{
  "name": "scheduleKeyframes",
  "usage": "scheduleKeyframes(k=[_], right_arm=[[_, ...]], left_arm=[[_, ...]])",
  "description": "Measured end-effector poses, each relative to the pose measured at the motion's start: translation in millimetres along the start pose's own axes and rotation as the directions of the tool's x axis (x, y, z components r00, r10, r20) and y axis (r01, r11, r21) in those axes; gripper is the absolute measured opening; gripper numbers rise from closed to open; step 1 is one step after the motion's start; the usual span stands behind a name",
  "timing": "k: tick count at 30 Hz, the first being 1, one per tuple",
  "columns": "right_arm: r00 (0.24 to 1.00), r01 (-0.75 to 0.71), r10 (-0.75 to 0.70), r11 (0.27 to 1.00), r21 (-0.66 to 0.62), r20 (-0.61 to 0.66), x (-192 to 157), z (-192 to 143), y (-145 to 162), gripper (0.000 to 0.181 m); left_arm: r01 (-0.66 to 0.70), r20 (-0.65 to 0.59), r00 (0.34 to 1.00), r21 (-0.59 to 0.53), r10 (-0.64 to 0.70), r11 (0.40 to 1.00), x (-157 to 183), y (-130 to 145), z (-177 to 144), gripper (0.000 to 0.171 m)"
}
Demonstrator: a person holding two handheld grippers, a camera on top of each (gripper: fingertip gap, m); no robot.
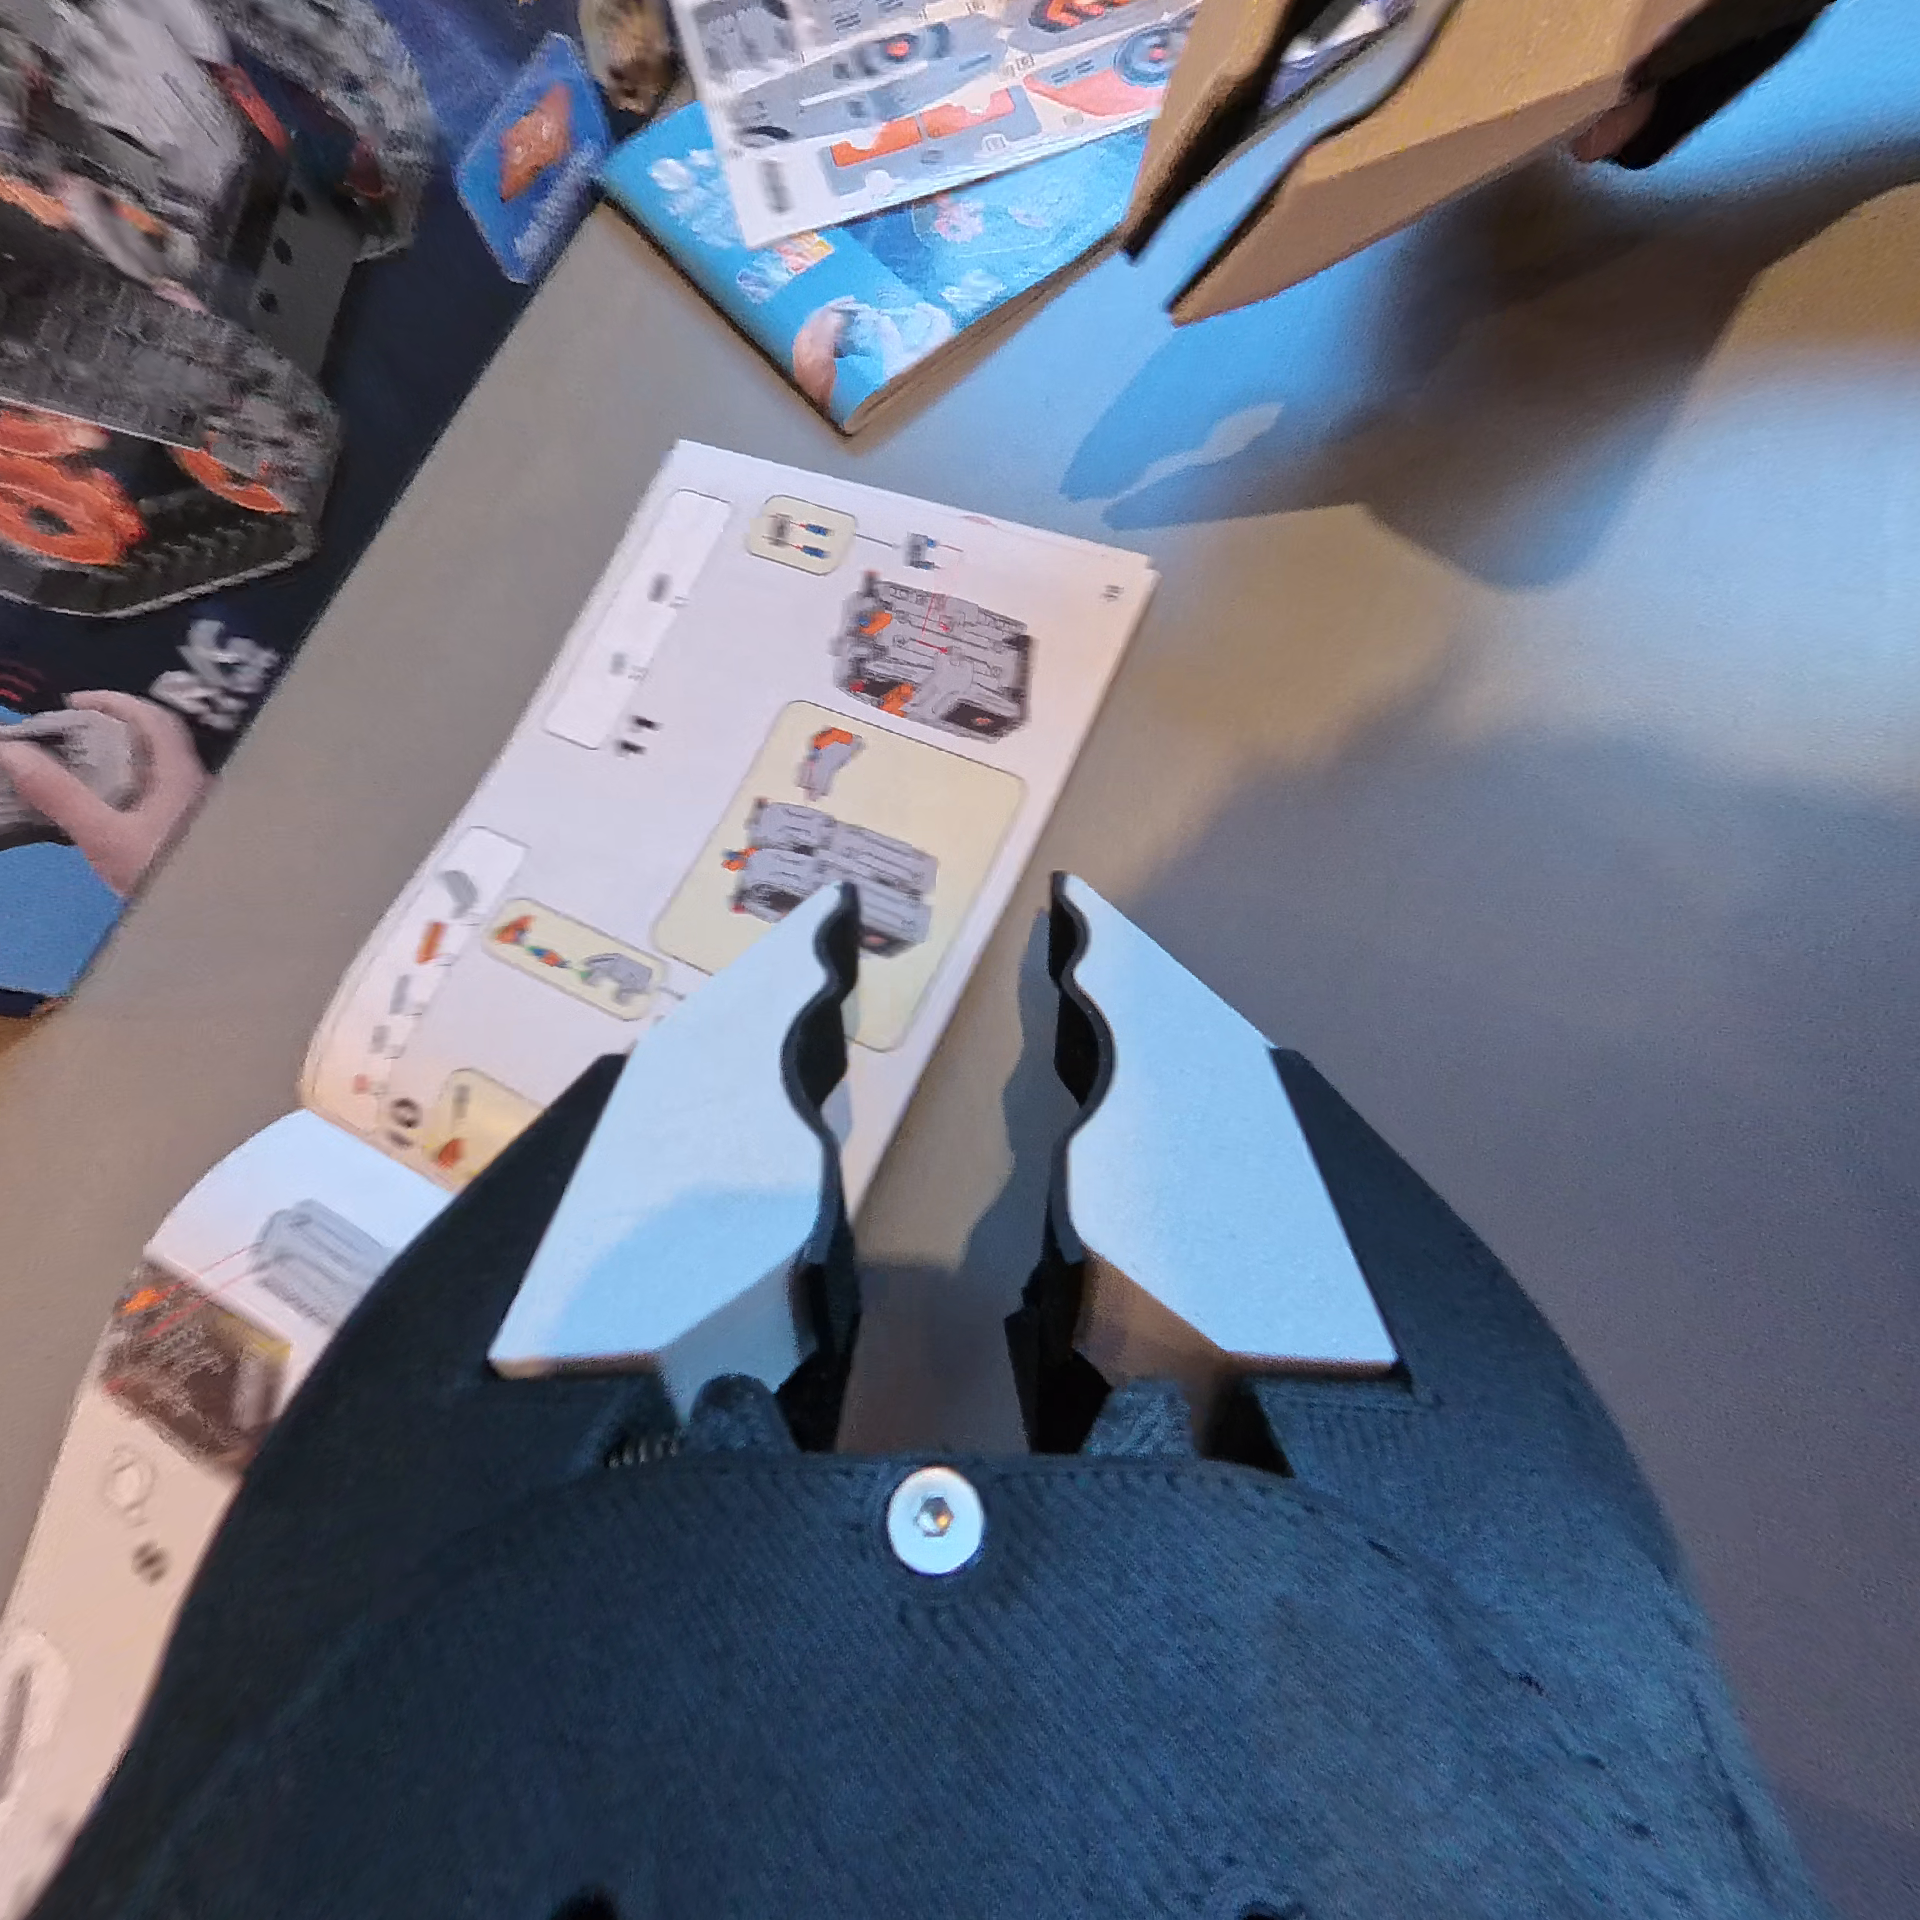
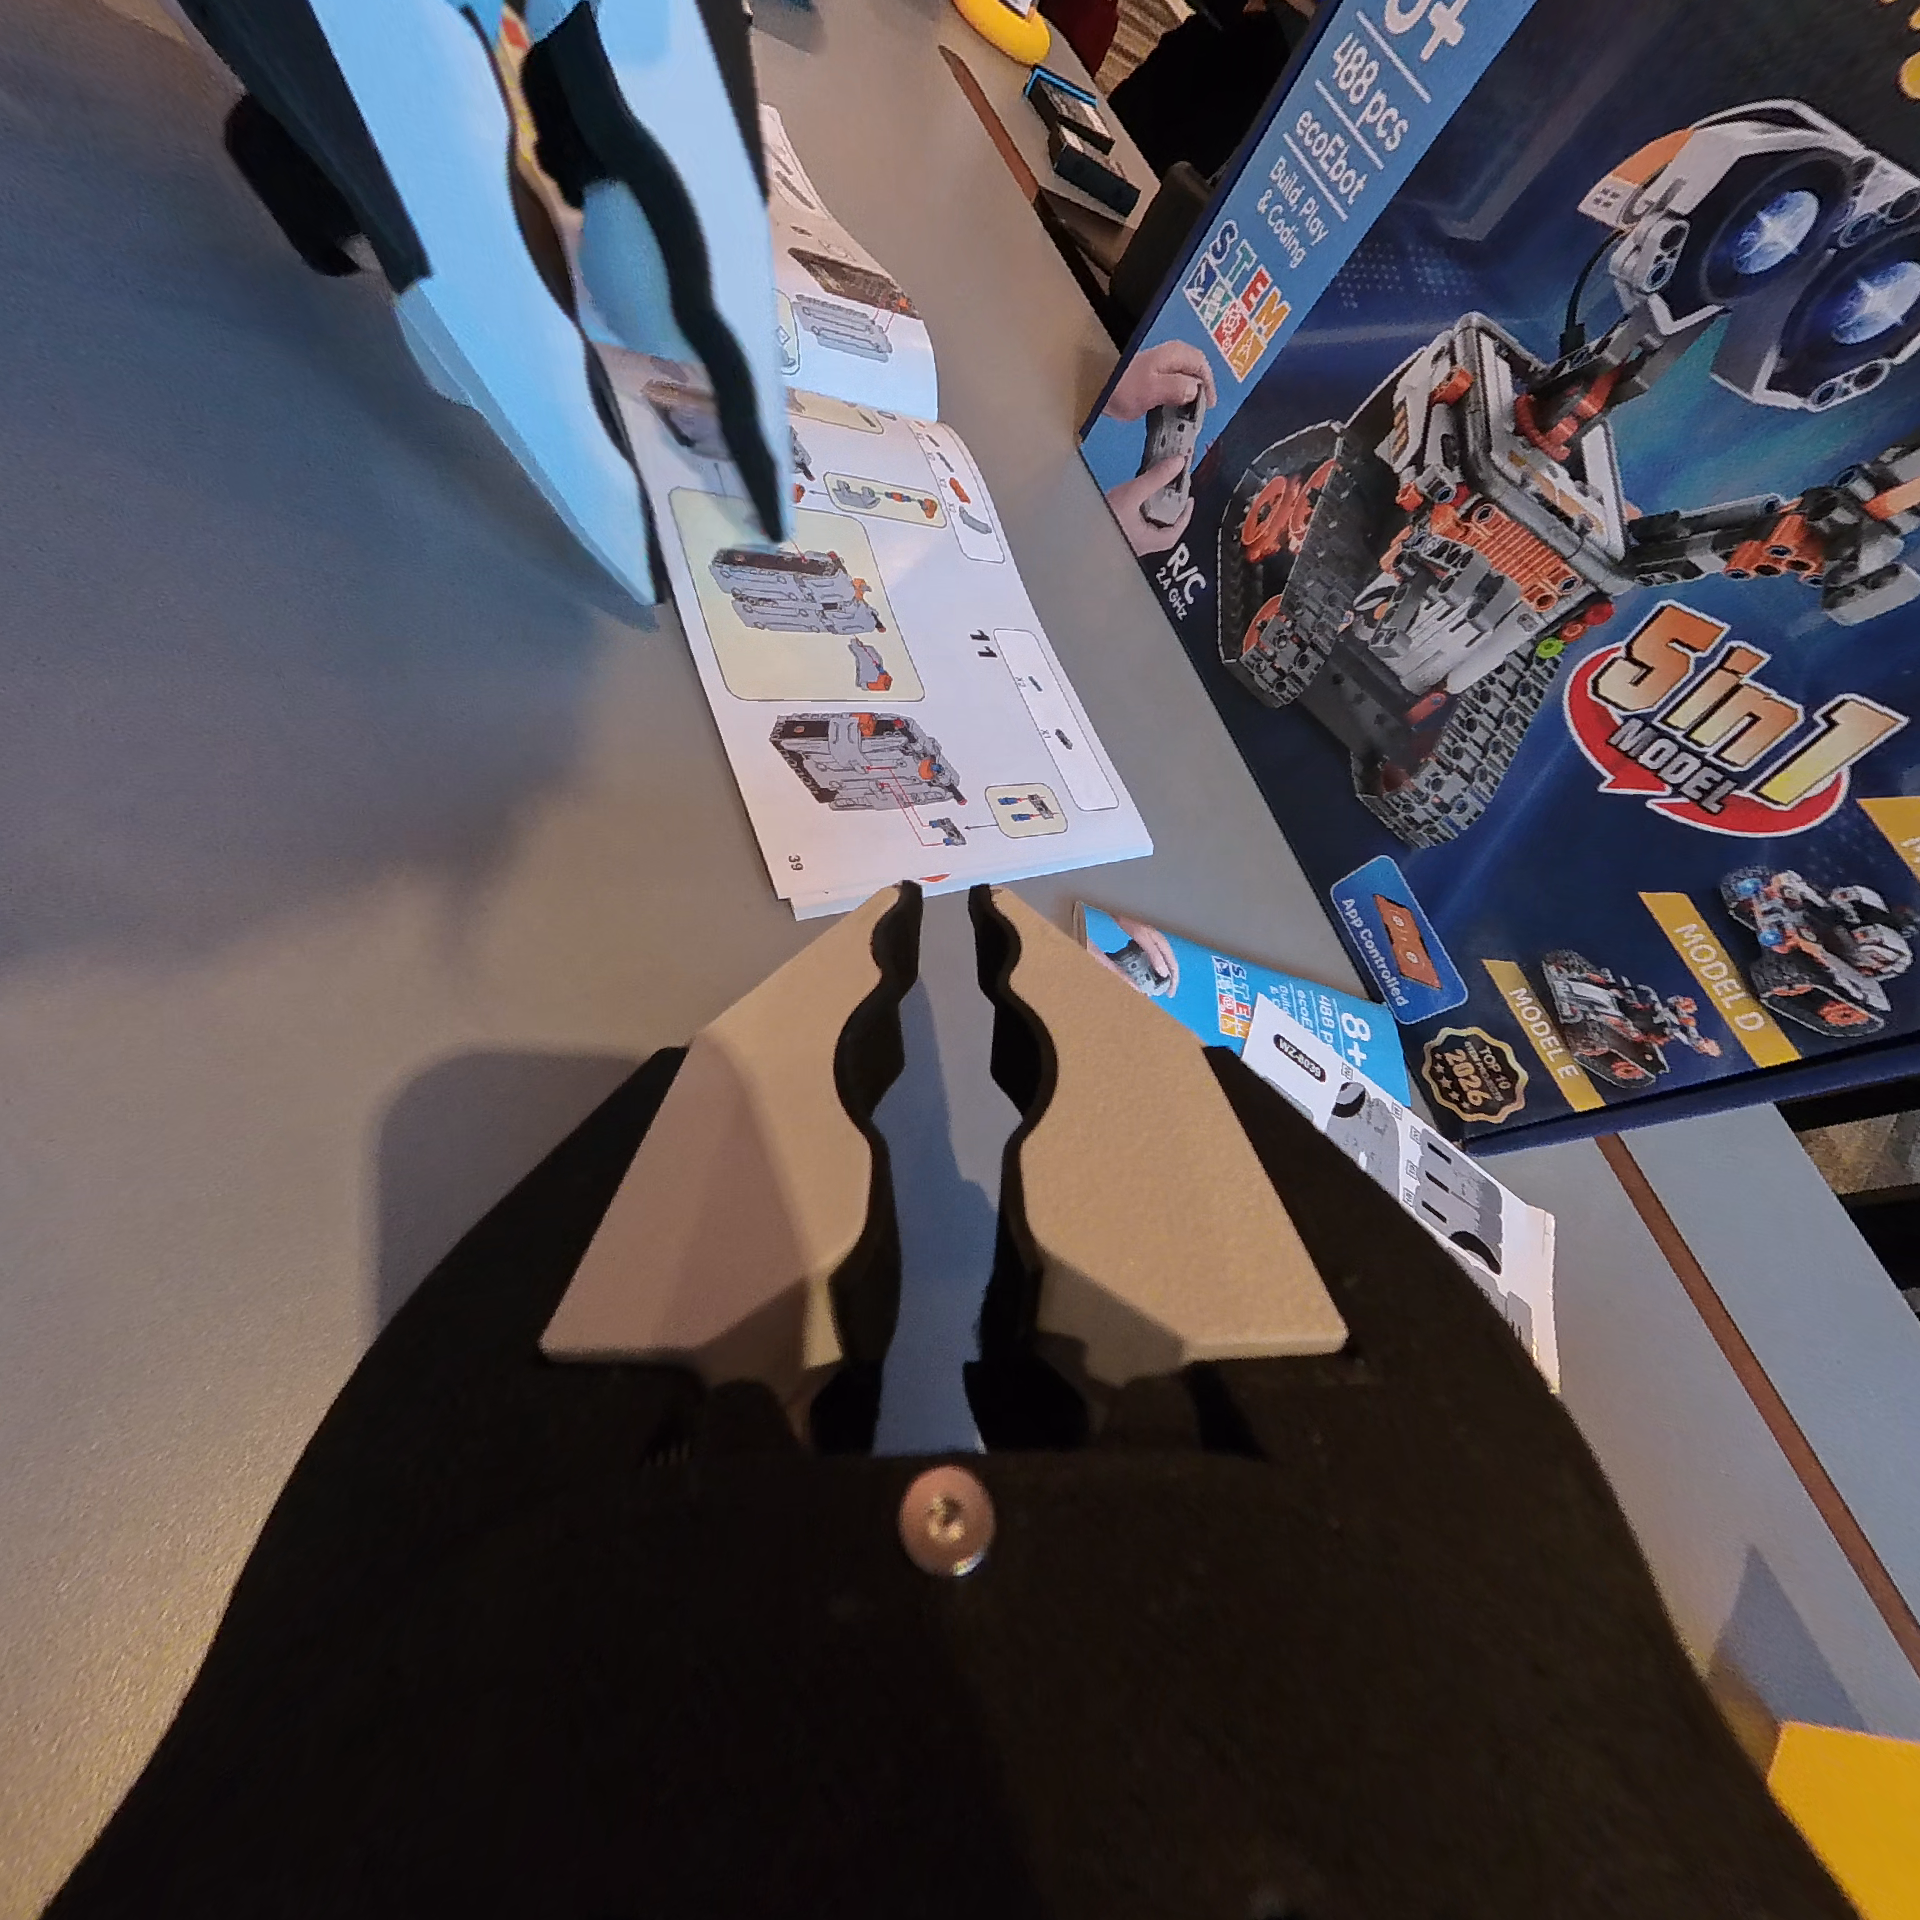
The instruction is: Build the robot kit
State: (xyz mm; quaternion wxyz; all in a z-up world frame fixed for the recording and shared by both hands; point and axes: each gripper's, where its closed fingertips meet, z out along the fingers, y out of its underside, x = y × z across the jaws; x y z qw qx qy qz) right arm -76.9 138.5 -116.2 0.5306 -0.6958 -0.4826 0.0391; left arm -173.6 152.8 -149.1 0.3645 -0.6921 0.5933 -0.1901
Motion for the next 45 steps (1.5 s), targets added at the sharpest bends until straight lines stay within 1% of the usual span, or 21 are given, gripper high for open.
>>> scheduleKeyframes(k=[1,2,3,5,7,8,12,17,20,32,39,45], right_arm=[[1.0,0.0,0.0,1.0,-0.001,0.001,-0.1,0.5,0.1,0.009],[1.0,0.0,0.0,1.0,-0.003,0.003,-0.3,1.1,0.4,0.009],[1.0,-0.002,0.002,1.0,-0.007,0.004,-0.2,2.0,1.1,0.009],[1.0,-0.003,0.003,1.0,-0.011,0.008,-0.7,3.5,1.9,0.009],[1.0,0.002,-0.001,1.0,-0.014,0.009,-0.9,3.8,1.9,0.009],[1.0,0.004,-0.004,1.0,-0.017,0.006,-0.3,3.8,2.2,0.009],[1.0,0.0,0.0,1.0,-0.025,0.0,1.9,3.6,3.8,0.009],[1.0,0.004,-0.004,1.0,-0.025,0.001,1.9,3.1,3.1,0.009],[1.0,0.0,0.0,1.0,-0.021,0.004,1.6,2.9,2.8,0.009],[1.0,-0.004,0.004,1.0,-0.019,0.012,0.2,3.5,2.9,0.009],[1.0,-0.001,0.002,1.0,-0.024,0.019,-1.5,4.5,3.6,0.009],[0.998,0.004,-0.002,1.0,-0.031,0.06,-10.6,8.4,4.4,0.01]], left_arm=[[-0.027,0.025,0.999,0.013,0.026,1.0,-2.2,-3.1,2.5,0.041],[-0.057,0.02,0.998,0.041,0.057,0.998,0.6,-9.1,6.3,0.045],[-0.074,0.006,0.997,0.075,0.074,0.994,4.0,-17.0,10.1,0.045],[-0.053,-0.039,0.998,0.135,0.059,0.989,8.7,-36.9,15.0,0.043],[-0.031,-0.087,0.995,0.166,0.046,0.986,15.8,-52.5,17.8,0.042],[-0.042,-0.104,0.993,0.162,0.059,0.986,21.3,-54.9,20.1,0.041],[-0.131,-0.087,0.987,0.082,0.138,0.988,30.5,-44.5,34.9,0.037],[-0.117,-0.08,0.989,0.047,0.121,0.992,27.1,-38.6,39.9,0.033],[-0.131,-0.067,0.989,0.024,0.132,0.991,25.3,-33.4,42.3,0.035],[-0.117,-0.095,0.988,0.021,0.118,0.993,28.4,-30.8,42.3,0.018],[-0.104,-0.101,0.989,0.025,0.106,0.994,28.8,-30.9,42.3,0.017],[-0.077,-0.122,0.989,0.032,0.08,0.997,29.5,-30.5,41.6,0.019]])
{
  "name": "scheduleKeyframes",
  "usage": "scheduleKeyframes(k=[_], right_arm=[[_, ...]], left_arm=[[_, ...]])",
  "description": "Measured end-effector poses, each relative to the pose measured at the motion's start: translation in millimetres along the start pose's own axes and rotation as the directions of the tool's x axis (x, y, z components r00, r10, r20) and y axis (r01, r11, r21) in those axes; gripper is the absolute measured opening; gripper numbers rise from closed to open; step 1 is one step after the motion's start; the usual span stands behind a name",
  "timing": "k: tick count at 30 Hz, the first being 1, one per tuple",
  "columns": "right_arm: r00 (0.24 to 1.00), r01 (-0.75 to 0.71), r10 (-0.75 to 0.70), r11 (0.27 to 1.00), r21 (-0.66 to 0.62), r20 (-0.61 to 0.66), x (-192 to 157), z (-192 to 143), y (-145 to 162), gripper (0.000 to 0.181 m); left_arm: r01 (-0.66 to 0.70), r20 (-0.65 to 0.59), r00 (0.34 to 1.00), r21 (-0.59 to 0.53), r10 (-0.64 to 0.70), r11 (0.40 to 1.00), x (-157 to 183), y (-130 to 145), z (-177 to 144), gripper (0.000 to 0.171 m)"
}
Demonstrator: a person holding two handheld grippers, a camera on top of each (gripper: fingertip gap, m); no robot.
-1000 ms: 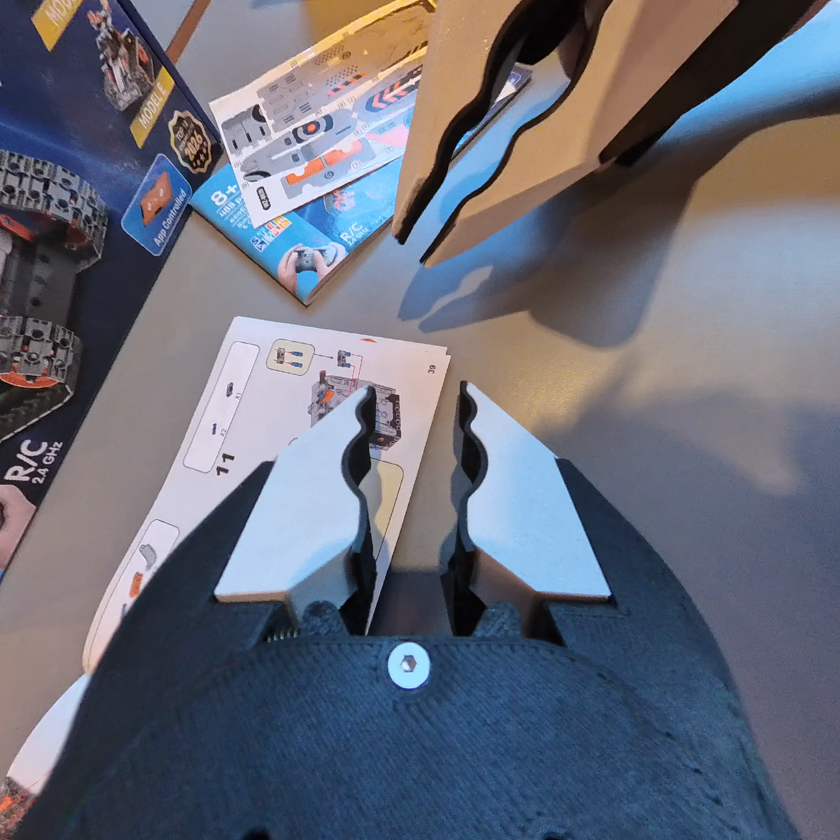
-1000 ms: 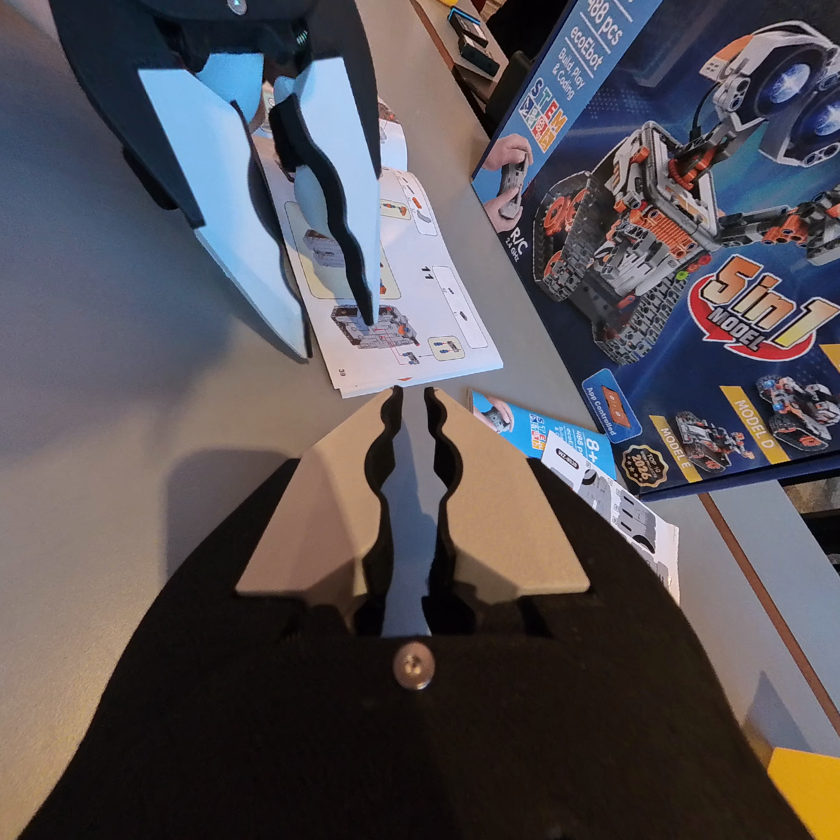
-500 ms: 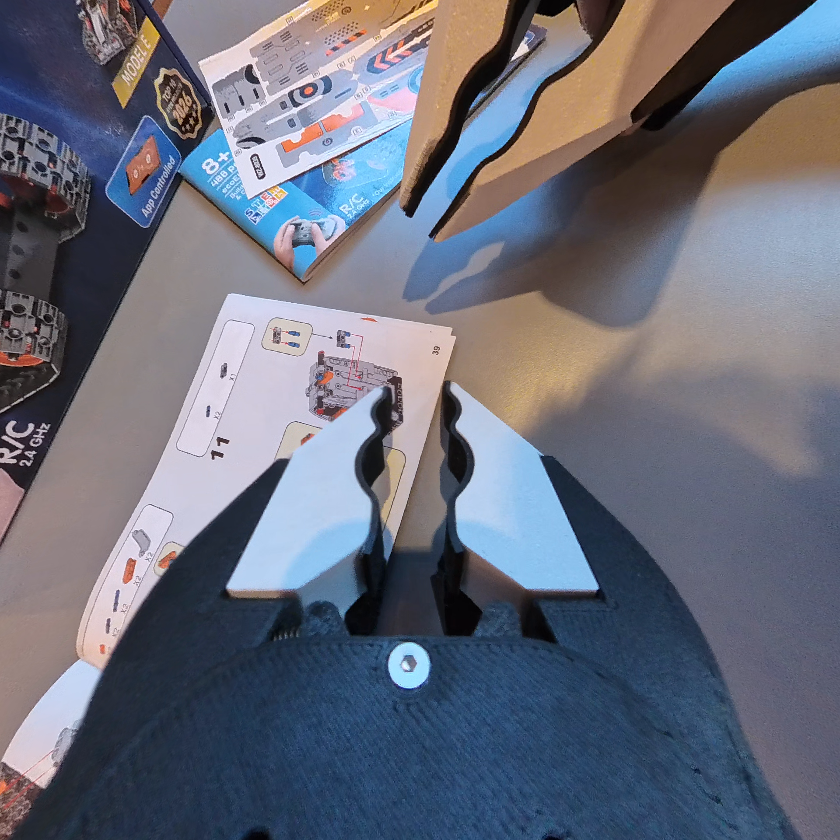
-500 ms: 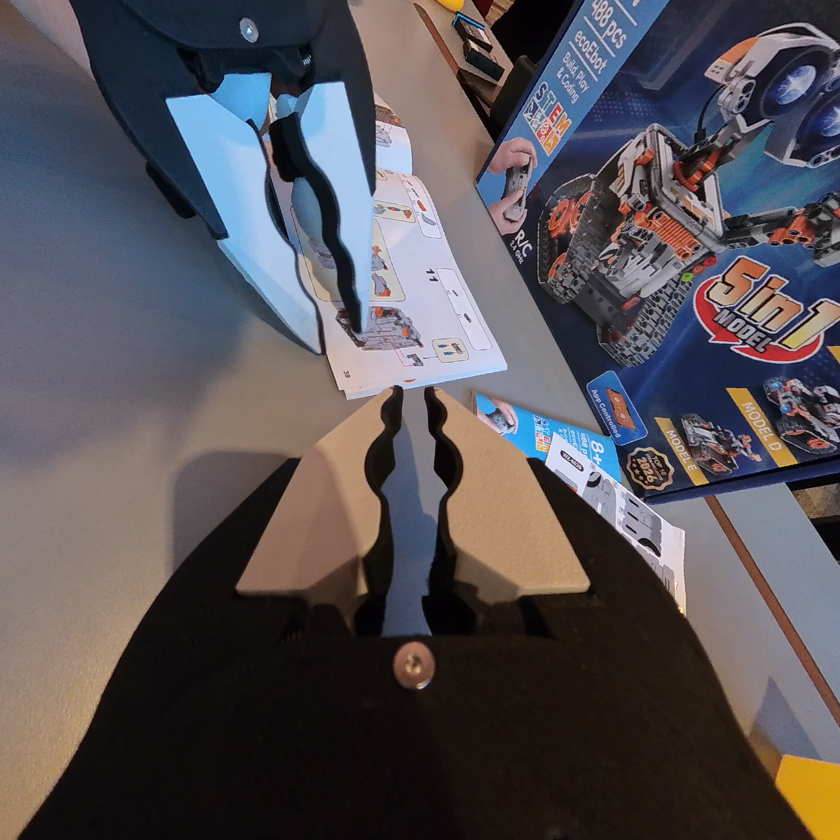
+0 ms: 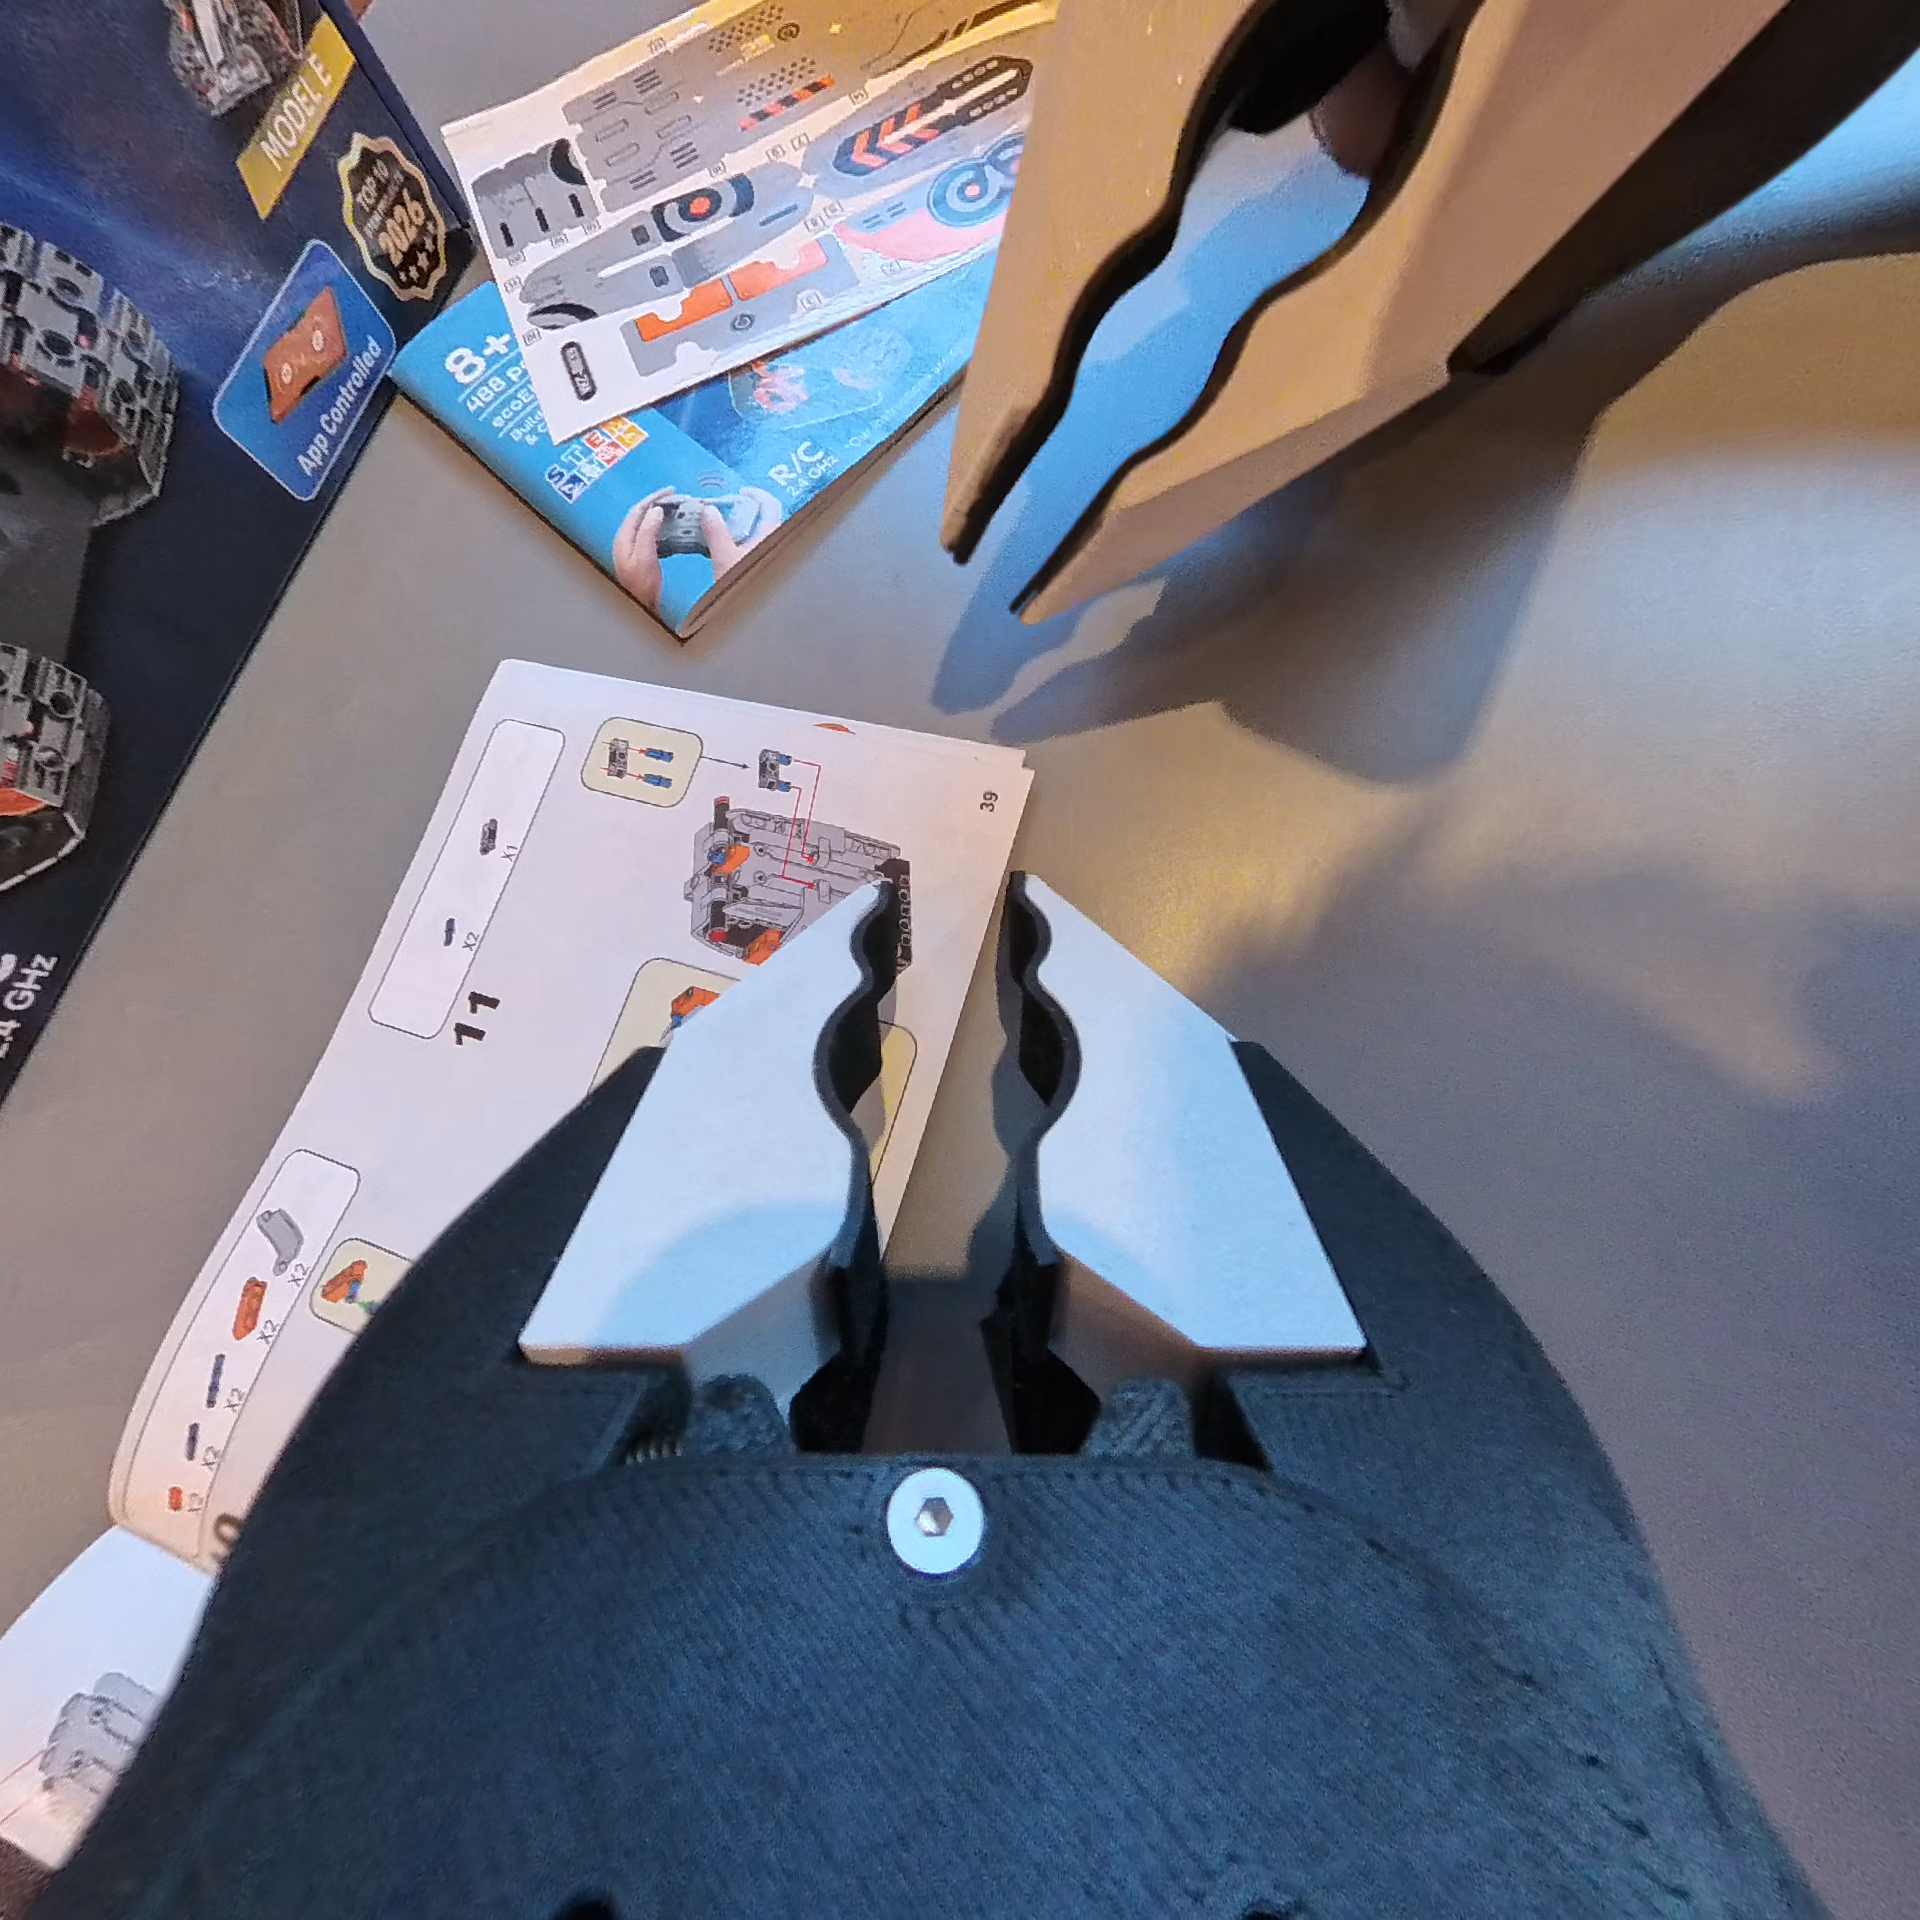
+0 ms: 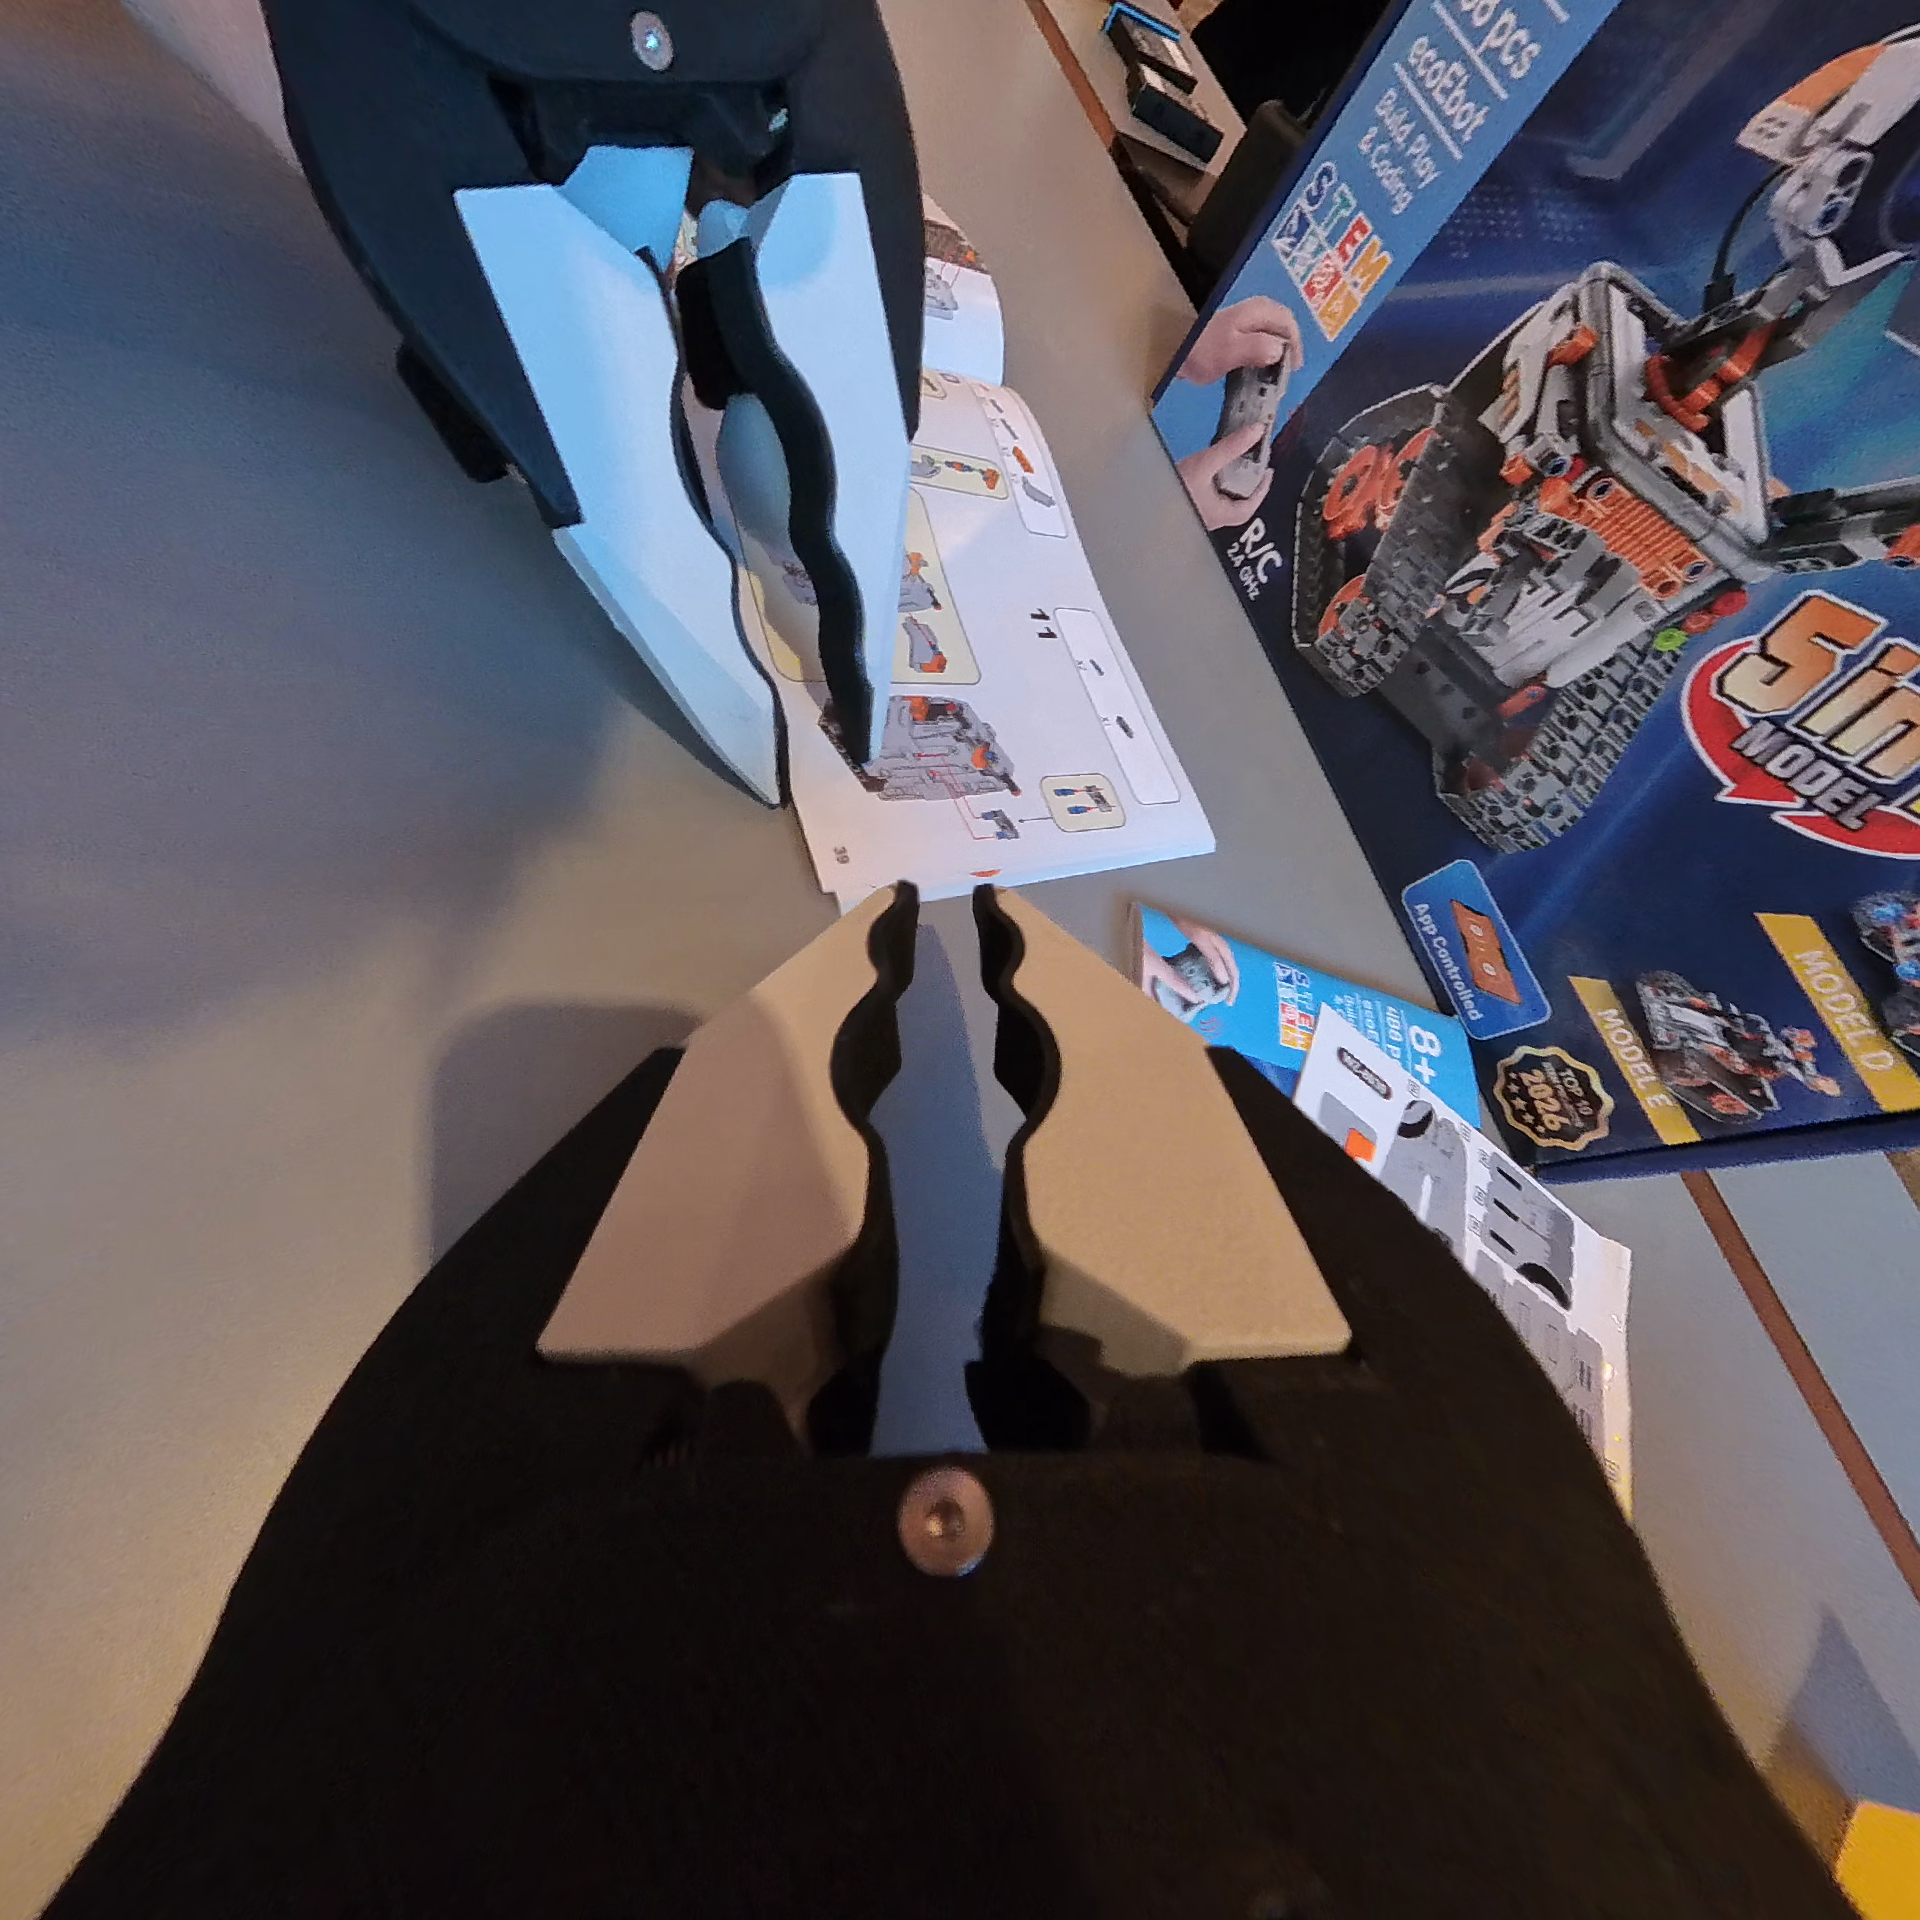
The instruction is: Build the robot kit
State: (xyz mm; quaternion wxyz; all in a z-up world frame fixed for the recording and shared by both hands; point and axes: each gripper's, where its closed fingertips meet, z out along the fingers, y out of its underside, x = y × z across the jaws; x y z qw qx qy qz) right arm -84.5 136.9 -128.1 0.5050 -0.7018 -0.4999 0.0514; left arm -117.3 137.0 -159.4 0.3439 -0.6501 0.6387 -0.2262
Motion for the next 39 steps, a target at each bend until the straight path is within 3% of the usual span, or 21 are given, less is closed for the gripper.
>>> scheduleKeyframes(k=[39], right_arm=[[1.0,0.006,-0.006,1.0,-0.01,0.025,-5.1,2.0,2.4,0.011]], left_arm=[[0.117,-0.102,0.988,0.013,-0.115,0.993,2.9,9.1,-13.6,0.014]])
